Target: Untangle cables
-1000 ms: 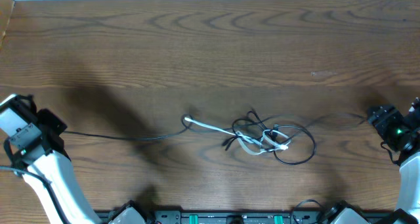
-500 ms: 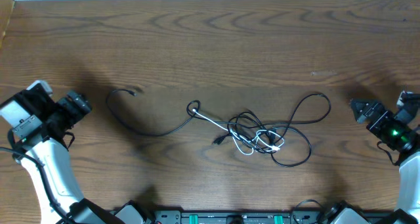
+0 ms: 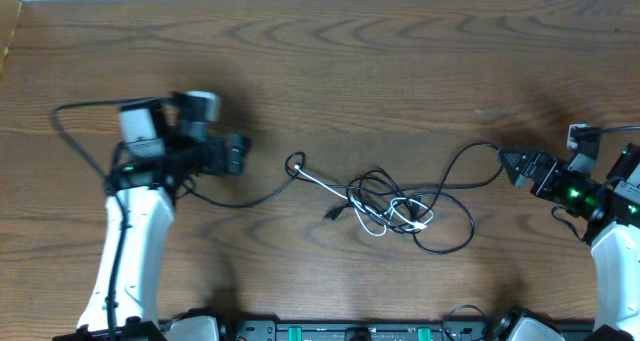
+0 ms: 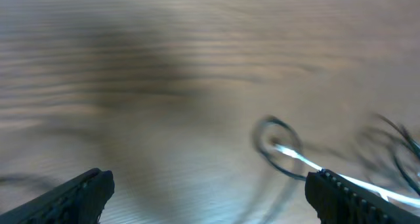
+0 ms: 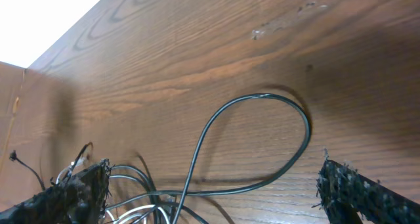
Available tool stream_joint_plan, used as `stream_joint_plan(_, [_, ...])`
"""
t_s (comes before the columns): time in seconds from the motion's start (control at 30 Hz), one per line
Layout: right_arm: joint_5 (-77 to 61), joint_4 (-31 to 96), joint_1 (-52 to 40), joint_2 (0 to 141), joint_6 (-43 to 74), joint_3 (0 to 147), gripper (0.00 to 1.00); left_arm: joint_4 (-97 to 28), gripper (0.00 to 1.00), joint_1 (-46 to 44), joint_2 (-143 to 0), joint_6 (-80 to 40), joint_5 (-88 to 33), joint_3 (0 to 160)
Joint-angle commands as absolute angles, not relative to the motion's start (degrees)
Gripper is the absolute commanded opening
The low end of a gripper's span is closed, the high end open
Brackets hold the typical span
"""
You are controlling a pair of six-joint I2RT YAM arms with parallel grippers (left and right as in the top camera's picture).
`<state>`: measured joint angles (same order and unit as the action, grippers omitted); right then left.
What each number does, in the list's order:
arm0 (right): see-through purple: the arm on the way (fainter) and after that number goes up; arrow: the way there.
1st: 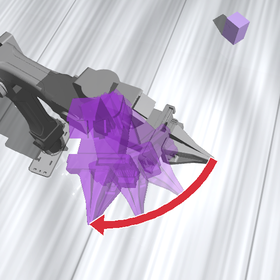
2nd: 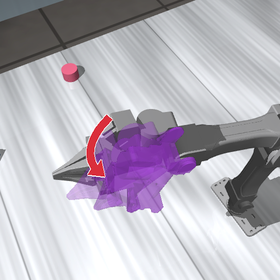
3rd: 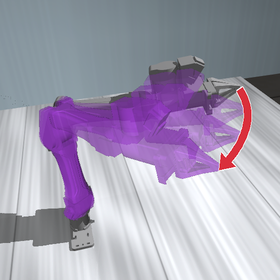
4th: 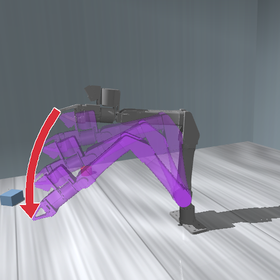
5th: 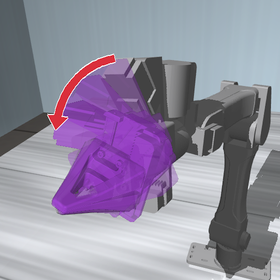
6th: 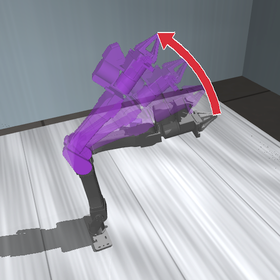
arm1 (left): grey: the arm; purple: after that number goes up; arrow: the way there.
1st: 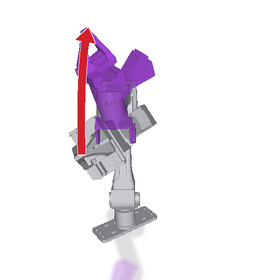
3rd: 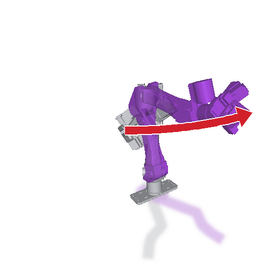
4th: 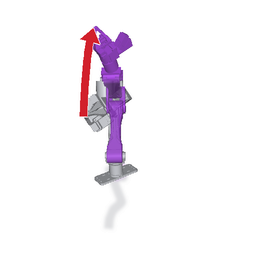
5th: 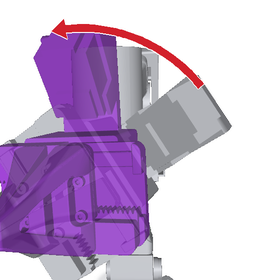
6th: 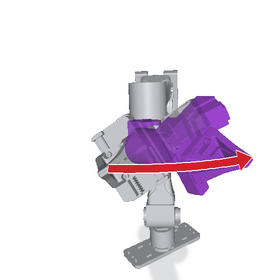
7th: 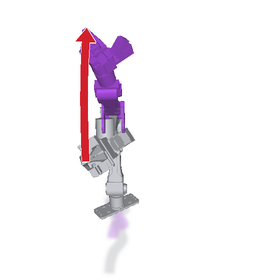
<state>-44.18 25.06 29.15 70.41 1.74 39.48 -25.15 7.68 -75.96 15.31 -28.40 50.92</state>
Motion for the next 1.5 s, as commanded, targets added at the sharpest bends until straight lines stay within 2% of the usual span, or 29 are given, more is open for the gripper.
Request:
stream_joint_plan(0.0, [-45.2,25.2,27.8,69.6,0.1,40.3,0.99,-26.6,0.98,0.8,-75.8,20.2,-28.9,50.9])
stream_joint_plan(0.33, [-45.1,26.6,24.6,69.6,-4.0,40.3,0.99,-30.0,0.99,-12.4,-79.2,27.7,-28.9,50.8])
stream_joint_plan(0.8, [-44.9,26.7,24.3,69.6,-4.9,40.3,0.99,-29.9,1.00,-24.3,-90.0,43.8,-28.9,50.8])
stream_joint_plan(0.87, [-44.9,26.7,24.3,69.6,-4.9,40.3,0.99,-29.8,0.98,-25.3,-90.8,46.0,-28.9,50.8])
stream_joint_plan(0.93, [-44.9,26.7,24.3,69.6,-4.9,40.3,0.99,-29.2,0.93,-25.9,-91.3,46.9,-28.9,50.8])
stream_joint_plan(1.0, [-44.9,26.7,24.3,69.6,-4.9,40.3,0.99,-28.4,0.79,-26.0,-91.4,46.9,-28.9,50.8])
stream_joint_plan(1.1, [-44.9,26.8,24.3,69.6,-4.8,40.3,0.99,-26.9,0.33,-26.0,-91.4,46.9,-28.9,50.8])
stream_joint_plan(1.17, [-45.0,27.0,24.3,69.6,-4.8,40.3,0.99,-25.4,0.08,-26.0,-91.4,46.7,-28.9,50.9])
stream_joint_plan(1.33, [-45.2,29.0,24.2,69.6,-4.8,40.3,0.92,-20.5,0.08,-26.0,-90.2,39.6,-29.0,51.4])
stream_joint_plan(1.47, [-49.1,30.0,22.7,69.6,-4.9,40.3,0.92,-14.8,0.08,-26.0,-87.4,32.5,-29.2,52.6])
